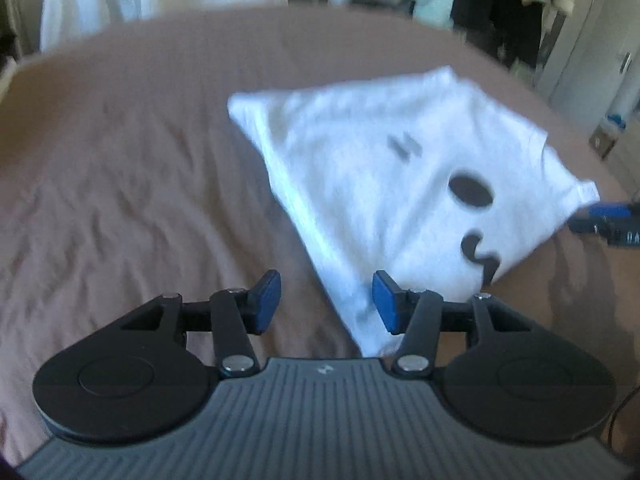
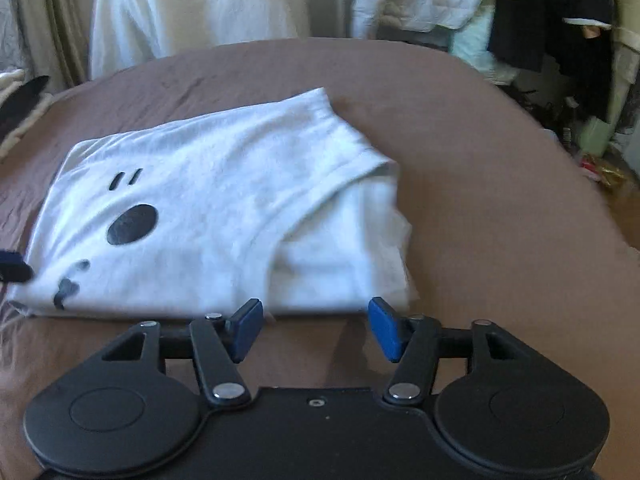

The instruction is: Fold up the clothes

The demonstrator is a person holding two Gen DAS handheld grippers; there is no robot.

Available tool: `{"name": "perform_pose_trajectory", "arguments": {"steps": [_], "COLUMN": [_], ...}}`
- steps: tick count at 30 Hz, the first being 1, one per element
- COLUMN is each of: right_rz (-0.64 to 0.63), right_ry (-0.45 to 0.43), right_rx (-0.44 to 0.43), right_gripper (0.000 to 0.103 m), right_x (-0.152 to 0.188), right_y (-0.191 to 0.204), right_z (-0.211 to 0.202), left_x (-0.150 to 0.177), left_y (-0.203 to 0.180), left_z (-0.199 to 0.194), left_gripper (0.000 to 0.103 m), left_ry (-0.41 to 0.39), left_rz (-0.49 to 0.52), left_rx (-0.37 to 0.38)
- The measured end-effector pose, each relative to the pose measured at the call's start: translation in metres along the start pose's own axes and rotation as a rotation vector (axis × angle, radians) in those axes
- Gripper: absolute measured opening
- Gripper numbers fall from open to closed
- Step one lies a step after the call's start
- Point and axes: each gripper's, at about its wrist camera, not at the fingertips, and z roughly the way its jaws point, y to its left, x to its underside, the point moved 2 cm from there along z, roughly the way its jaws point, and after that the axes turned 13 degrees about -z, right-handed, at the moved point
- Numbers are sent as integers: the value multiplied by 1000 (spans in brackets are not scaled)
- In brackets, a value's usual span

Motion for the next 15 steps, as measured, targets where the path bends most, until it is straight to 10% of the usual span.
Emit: {"name": "perform_pose_trajectory", "arguments": {"steps": [7, 15], "right_rz": [461, 806], "right_ry": [-15, -272], "right_rx": [-394, -233], "right_gripper": [78, 80], "right_x": [32, 20], "right_y": [-10, -20], "right_z": [17, 64], "left_x": [-18, -1], "left_y": [-14, -17], "left_z": [-1, 23], "left_gripper": [44, 30], "left_ry": [12, 140], "left_rz": [-118, -159], "left_rx": [208, 161]}}
